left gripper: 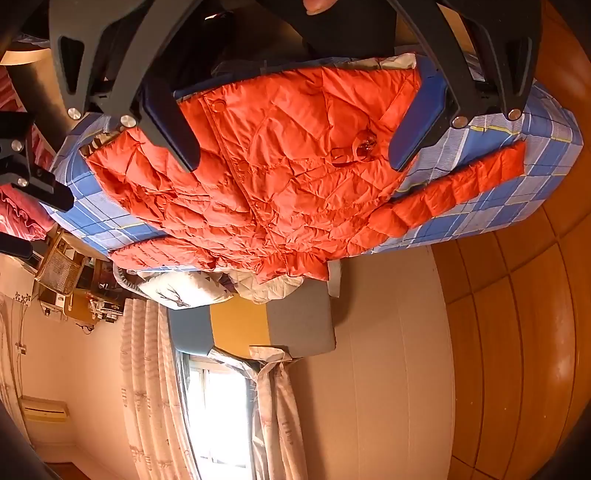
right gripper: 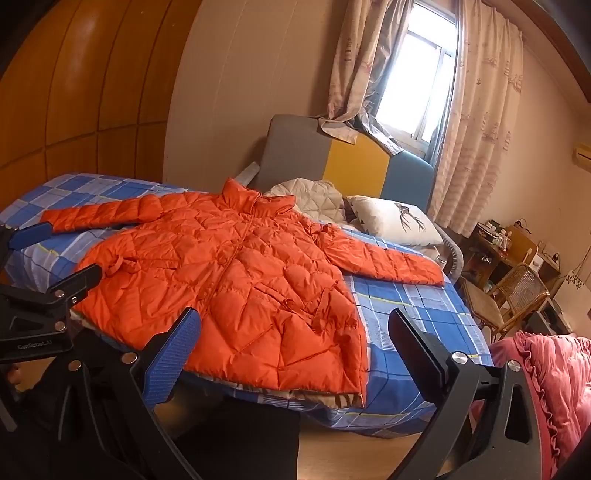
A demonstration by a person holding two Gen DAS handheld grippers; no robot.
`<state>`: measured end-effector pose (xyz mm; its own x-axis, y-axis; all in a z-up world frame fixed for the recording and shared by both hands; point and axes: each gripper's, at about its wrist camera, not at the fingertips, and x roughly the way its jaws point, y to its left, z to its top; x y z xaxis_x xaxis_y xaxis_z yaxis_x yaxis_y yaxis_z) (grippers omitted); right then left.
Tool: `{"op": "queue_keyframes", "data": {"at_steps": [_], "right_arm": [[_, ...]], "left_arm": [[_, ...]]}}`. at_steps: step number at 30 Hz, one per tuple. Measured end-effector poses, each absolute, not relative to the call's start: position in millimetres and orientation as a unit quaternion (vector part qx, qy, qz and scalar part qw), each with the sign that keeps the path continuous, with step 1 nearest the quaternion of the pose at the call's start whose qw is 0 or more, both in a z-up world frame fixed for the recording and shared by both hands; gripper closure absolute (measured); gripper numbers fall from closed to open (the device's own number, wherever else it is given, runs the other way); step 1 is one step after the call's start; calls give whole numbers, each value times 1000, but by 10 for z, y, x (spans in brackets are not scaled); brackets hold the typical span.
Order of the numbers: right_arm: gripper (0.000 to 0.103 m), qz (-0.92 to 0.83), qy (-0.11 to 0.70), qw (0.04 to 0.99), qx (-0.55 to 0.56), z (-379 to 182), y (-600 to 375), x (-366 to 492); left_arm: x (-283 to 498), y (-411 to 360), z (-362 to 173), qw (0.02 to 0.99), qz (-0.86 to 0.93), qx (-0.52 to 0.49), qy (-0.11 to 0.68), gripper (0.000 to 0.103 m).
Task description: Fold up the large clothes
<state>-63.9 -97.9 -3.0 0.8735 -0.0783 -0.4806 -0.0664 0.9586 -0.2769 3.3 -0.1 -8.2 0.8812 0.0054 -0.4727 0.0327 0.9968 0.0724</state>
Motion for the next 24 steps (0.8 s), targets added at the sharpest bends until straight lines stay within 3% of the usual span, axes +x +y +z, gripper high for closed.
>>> {"op": "queue_keyframes", "data": {"at_steps": [24], "right_arm": [[3,-11,247,958,-143,8,-1000,-640]], "left_arm": [[42,54,-23,969,-4,34,244,2]]}}
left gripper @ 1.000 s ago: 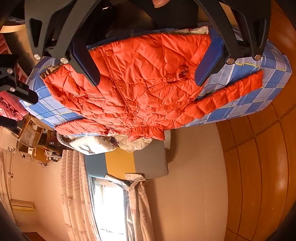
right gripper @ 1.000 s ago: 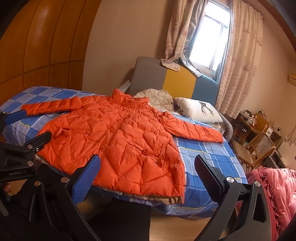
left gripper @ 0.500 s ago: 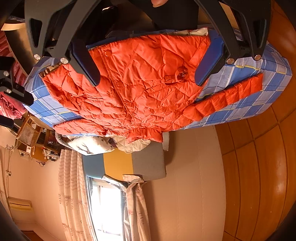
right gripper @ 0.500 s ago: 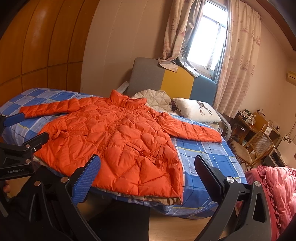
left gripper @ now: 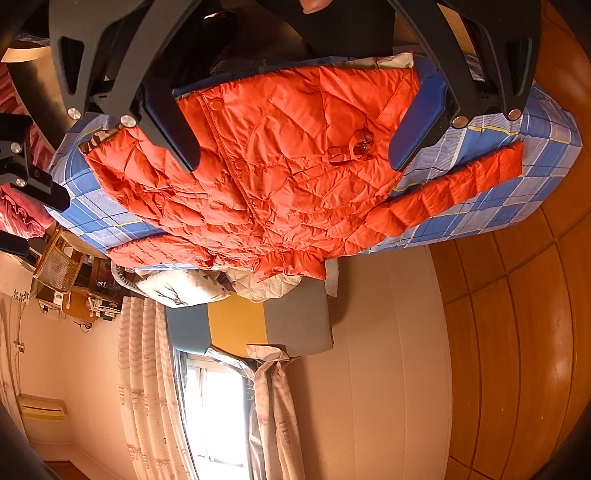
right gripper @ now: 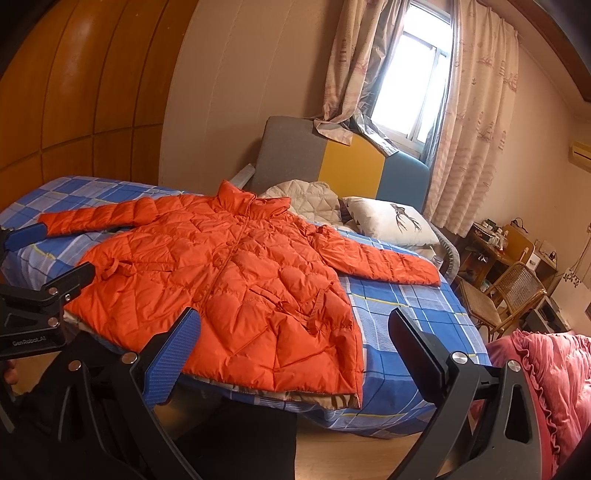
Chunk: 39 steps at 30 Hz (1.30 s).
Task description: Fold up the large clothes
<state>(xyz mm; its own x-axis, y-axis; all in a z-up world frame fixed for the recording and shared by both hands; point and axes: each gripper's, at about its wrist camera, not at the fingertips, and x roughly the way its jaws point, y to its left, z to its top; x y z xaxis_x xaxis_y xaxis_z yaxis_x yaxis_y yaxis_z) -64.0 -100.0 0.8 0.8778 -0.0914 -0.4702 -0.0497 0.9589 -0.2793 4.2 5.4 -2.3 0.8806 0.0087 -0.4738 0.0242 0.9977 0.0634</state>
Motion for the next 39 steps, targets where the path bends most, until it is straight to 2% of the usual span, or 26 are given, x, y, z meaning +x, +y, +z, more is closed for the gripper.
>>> {"op": "queue_keyframes", "data": {"at_steps": [39], "right_arm": [[3,-12,267,954,-139,-96,-1035,-579]], "left_arm": [[101,81,-102,965,1,23,262,2]]}}
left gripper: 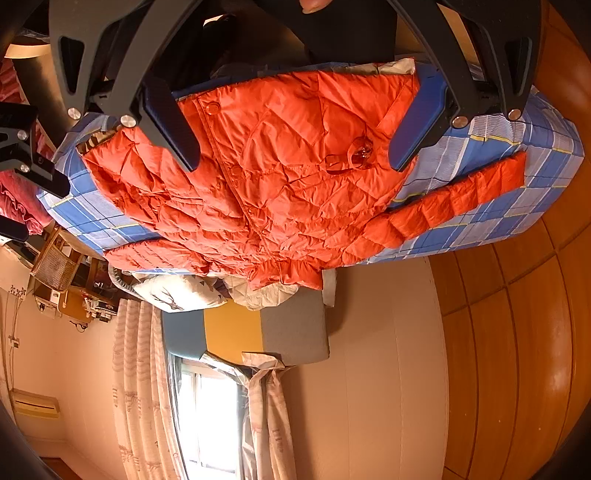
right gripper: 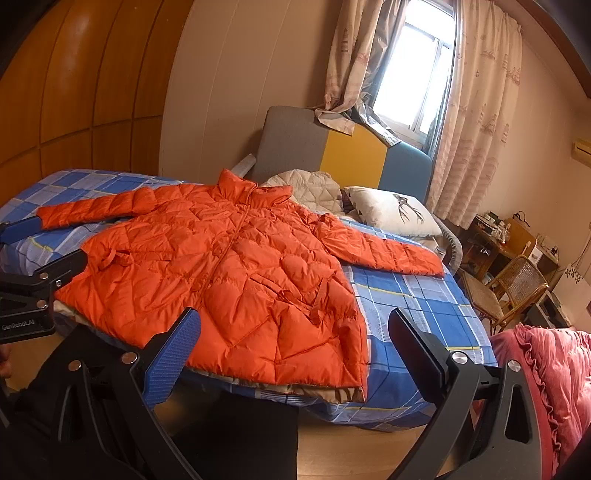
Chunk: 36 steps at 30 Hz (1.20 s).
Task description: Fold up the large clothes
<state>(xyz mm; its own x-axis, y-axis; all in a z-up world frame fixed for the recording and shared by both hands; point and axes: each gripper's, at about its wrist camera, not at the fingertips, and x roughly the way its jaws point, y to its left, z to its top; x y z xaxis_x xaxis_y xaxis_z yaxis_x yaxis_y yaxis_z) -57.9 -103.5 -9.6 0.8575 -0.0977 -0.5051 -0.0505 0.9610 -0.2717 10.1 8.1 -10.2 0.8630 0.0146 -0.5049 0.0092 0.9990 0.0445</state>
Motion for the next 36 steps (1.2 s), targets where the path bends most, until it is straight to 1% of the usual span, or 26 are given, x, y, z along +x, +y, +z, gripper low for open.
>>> {"op": "queue_keyframes", "data": {"at_steps": [14,22,25,29,33,36], "right_arm": [[3,-8,282,952,-123,-235,-1102,-495],[3,-21,309,946,-95,-452,-1343,-294],[3,-27,327,942,-64,-517,-1489,-172],[3,-45,346,937,-3,-565,-1762,79],[3,-53,367,928,33,-636,-1975,391],[3,-58,390,917,61,-712,-2158,698]], "left_arm": [[158,153,-167,962,-6,11,271,2],[309,290,-305,956,-34,-14,290,2],[383,340,-336,957,-36,-24,287,2],[666,384,-408,948,-66,-68,305,2],[998,236,-519,937,-82,-33,338,2],[1150,159,-559,937,-84,-10,338,2]]}}
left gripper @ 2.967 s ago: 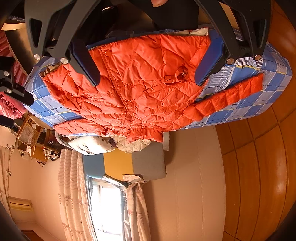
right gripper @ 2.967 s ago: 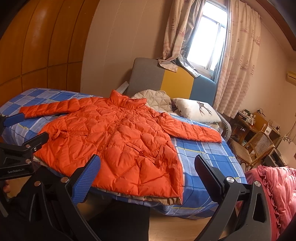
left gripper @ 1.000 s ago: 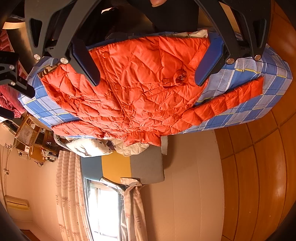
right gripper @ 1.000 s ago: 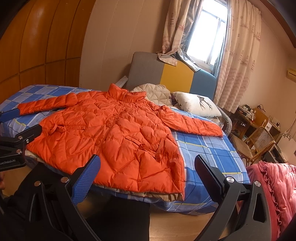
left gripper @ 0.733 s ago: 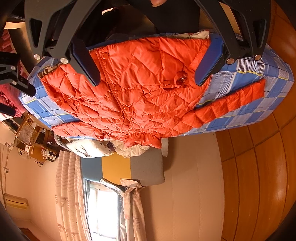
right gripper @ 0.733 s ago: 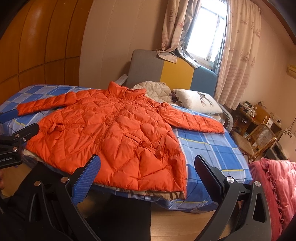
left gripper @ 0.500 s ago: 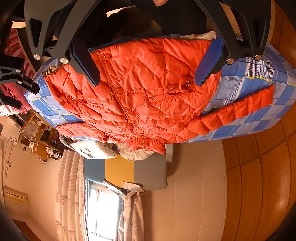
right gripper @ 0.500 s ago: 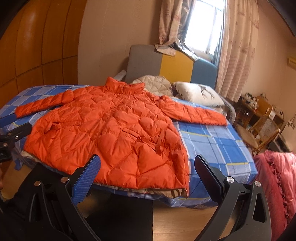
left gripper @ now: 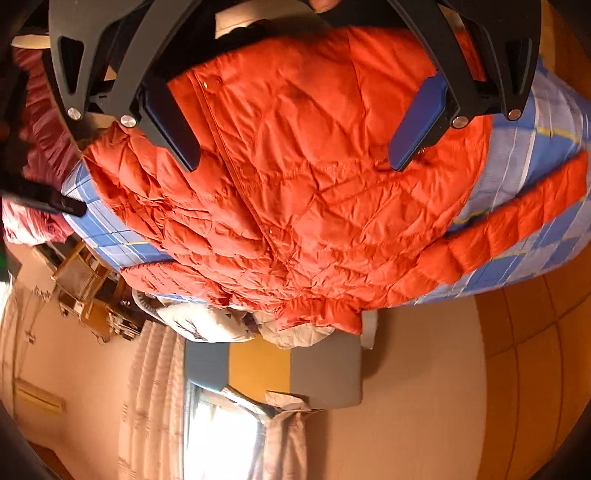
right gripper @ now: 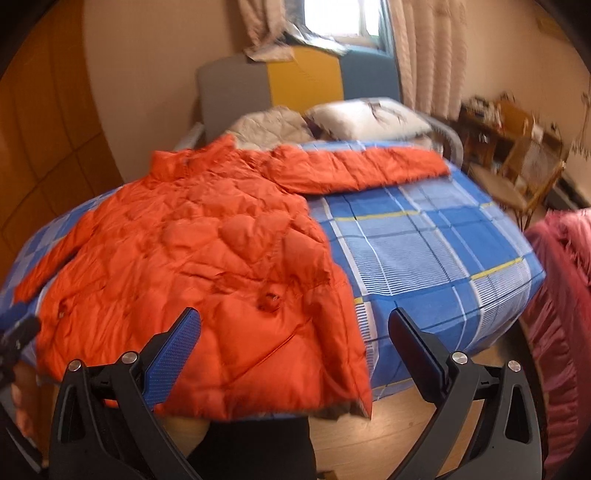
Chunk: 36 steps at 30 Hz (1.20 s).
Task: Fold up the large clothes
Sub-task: 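Reach the right tool to the jacket sleeve cuff and close on it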
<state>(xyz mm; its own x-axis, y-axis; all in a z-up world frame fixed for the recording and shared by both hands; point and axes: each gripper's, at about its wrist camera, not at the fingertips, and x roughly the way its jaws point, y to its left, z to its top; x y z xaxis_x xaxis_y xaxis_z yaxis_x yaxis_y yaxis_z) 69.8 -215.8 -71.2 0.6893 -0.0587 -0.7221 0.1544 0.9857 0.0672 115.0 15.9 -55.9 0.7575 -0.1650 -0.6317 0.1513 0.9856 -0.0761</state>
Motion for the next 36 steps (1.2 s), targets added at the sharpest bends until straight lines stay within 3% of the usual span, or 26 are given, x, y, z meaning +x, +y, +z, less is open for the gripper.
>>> {"op": "queue_keyframes", "data": {"at_steps": [13,22,28,33,36], "right_arm": [[3,-175,408,872,207,-1150,-3521,2174],[31,-248,402,840,267,-1355,-4490,2818],[36,-288,390,817,312,-1476,-5061,3254],[49,-295,377,808,342,-1534,-5261,3586],[52,-301,368,814,334,-1536,-5279,3729]], "left_arm": [[1719,590,-859,918,5,-51,393,2],[2069,1160,-1124,897,56,-102,427,2],[2215,1450,-1257,875,101,-155,447,2],[2304,1547,-1398,860,151,-147,465,2],[2344,1579,-1456,855,161,-154,469,2]]}}
